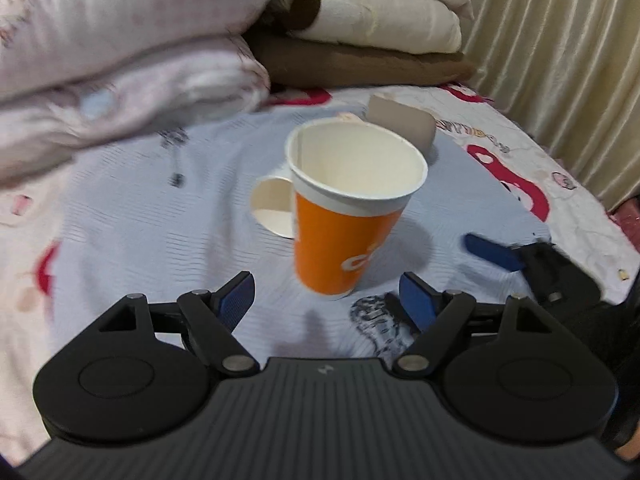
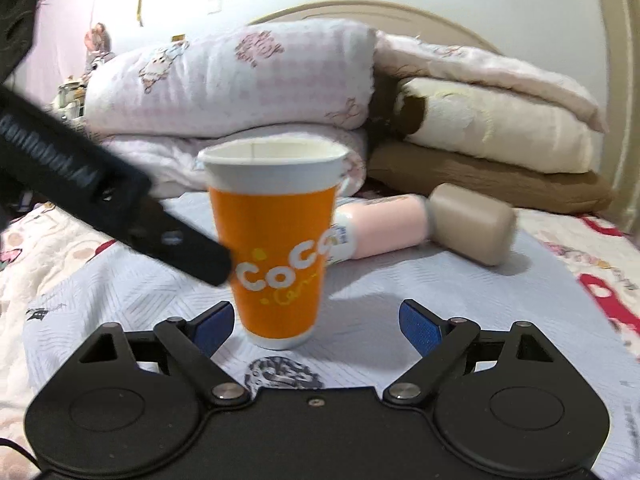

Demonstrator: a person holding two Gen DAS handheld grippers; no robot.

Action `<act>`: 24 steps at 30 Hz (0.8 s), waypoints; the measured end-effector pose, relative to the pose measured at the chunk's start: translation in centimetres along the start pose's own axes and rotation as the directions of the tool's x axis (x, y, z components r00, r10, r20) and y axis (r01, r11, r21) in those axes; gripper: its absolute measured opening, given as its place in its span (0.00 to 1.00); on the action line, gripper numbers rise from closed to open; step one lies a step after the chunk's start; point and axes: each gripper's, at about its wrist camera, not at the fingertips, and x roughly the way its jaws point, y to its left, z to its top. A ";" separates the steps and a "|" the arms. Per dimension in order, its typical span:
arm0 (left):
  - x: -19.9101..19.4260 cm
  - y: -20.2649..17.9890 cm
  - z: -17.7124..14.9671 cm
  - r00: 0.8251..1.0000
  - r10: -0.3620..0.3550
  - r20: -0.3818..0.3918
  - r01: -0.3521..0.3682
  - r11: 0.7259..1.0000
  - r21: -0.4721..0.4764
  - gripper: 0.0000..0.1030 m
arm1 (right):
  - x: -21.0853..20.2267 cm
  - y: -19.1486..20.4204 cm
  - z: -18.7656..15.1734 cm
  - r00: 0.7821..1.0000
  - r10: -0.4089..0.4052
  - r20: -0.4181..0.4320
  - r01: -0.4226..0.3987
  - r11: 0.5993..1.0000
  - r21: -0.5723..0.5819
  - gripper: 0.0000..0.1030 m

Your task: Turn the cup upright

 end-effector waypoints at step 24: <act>-12.6 -4.2 -5.2 0.957 0.239 0.165 -0.235 0.971 -0.042 0.94 | -15.8 0.2 3.0 0.977 -0.152 0.153 0.138 0.986 0.097 0.98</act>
